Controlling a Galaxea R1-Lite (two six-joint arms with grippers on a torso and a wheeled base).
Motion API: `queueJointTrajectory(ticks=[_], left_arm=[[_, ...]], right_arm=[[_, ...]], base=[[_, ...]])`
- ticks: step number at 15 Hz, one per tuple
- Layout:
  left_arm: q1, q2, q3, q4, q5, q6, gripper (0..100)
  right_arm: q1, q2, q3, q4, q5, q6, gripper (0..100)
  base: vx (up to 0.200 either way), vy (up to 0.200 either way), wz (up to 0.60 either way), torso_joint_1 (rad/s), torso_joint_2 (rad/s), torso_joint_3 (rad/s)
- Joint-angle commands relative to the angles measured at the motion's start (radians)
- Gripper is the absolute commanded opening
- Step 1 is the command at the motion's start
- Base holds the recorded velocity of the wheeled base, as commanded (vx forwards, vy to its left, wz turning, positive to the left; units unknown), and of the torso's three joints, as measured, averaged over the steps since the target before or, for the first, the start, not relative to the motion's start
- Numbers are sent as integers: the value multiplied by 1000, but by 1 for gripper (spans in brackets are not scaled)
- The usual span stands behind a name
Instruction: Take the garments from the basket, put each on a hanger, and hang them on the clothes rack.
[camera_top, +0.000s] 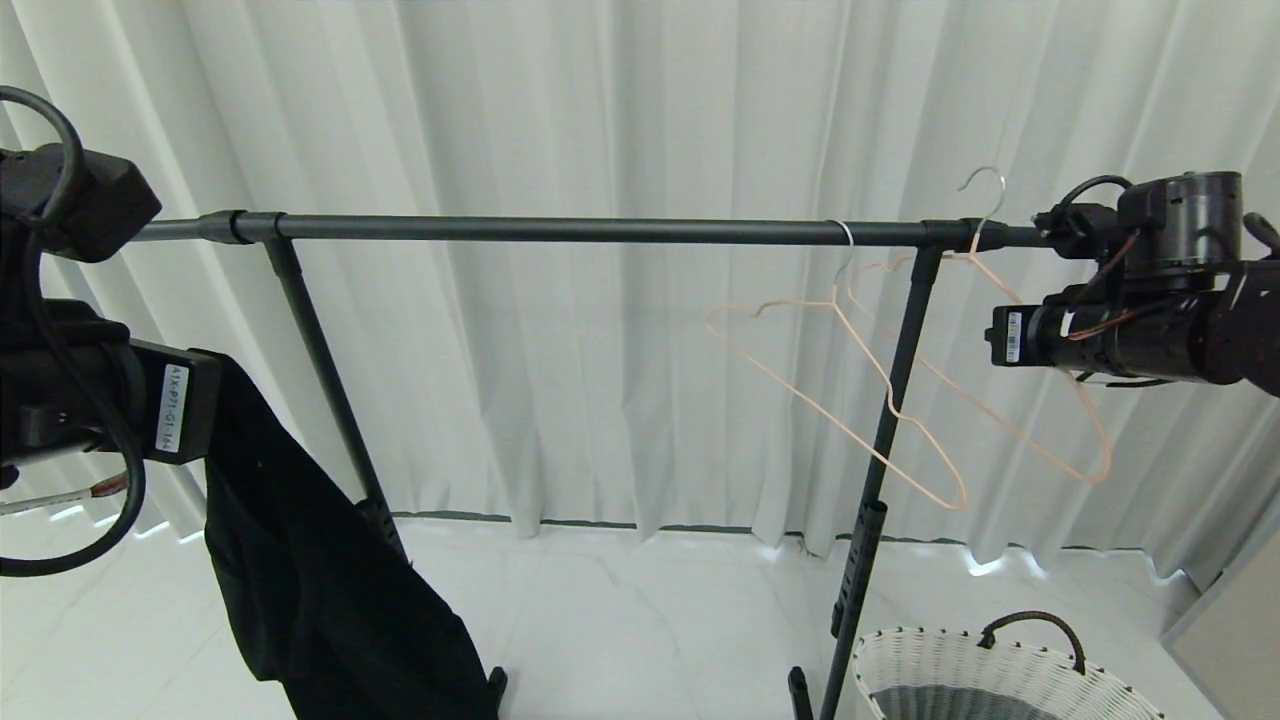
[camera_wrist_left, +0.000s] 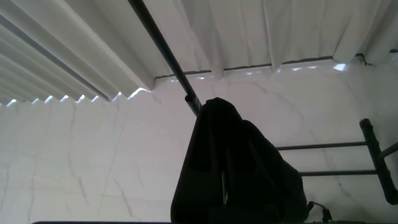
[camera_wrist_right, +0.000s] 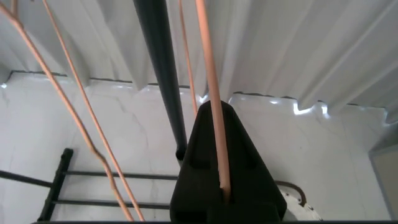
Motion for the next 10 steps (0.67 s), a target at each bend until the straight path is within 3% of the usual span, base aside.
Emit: queueJointTrajectory(ticks=[1, 5, 10], left_arm=[[0, -2, 0, -3, 1, 0, 0], [1, 2, 8, -87, 4, 8, 0], [1, -2, 8, -89, 4, 8, 0]], right_arm=[[0, -63, 48, -9, -6, -2, 0], [11, -236, 198, -21, -11, -17, 0], [17, -468, 408, -14, -9, -82, 0]], base=[[0, 0, 0, 0, 0, 0], [0, 0, 0, 0, 0, 0], [-200, 0, 0, 2, 5, 3]])
